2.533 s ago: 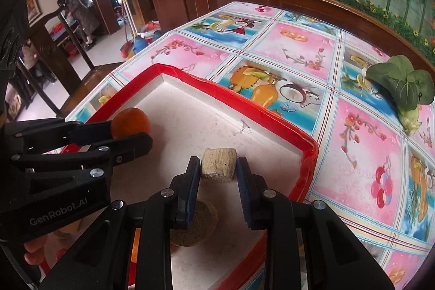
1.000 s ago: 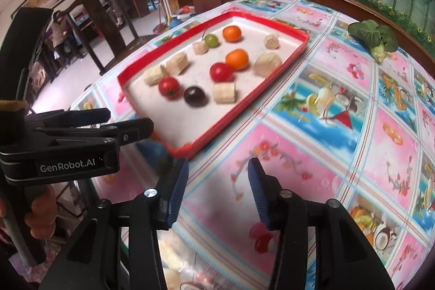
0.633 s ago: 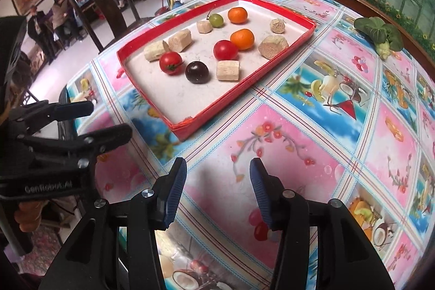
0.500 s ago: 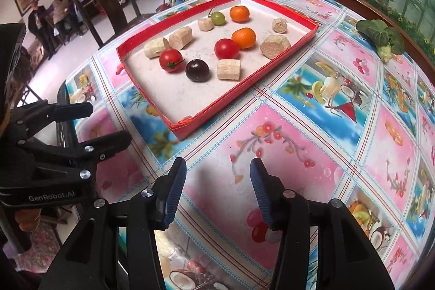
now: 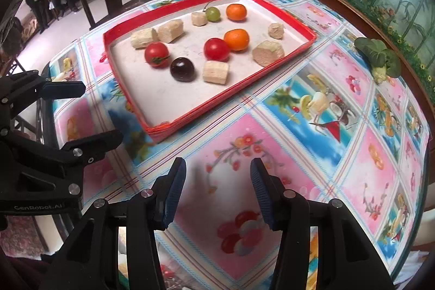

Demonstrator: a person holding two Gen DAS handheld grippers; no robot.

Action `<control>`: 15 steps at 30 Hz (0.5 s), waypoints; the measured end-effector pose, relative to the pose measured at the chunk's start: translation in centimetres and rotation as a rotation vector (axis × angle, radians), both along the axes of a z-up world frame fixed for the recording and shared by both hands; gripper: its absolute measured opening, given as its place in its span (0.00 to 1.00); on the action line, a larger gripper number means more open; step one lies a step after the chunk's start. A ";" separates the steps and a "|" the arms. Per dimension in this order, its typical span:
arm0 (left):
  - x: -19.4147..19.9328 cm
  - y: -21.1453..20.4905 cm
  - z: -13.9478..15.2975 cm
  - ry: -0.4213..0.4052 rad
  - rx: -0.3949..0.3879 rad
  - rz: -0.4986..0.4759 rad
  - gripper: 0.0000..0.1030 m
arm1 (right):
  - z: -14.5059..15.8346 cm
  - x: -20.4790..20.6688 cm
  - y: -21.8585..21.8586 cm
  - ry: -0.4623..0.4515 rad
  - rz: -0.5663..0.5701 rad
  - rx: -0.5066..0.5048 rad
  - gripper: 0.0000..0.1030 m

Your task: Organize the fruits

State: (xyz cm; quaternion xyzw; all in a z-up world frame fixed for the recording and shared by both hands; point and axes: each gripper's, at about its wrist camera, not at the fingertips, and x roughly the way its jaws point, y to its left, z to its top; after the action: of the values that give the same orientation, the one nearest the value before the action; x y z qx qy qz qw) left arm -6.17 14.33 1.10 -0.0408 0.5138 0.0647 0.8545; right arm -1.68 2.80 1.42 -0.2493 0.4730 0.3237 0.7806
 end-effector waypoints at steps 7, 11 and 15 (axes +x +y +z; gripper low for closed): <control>0.6 -0.4 -0.2 0.010 -0.035 -0.030 0.79 | 0.0 0.6 -0.5 0.007 -0.025 -0.005 0.47; 0.8 -0.6 -0.4 0.013 -0.043 -0.041 0.79 | -0.1 0.7 -0.5 0.011 -0.033 -0.010 0.47; 0.7 -0.6 -0.3 -0.014 -0.045 -0.042 0.81 | -0.3 0.9 -0.5 0.016 -0.039 -0.015 0.47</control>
State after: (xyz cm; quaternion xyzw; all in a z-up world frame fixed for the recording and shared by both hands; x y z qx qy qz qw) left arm -5.43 13.71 0.79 -0.0497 0.5097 0.0350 0.8582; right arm -0.82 2.30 1.12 -0.2432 0.4863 0.3067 0.7812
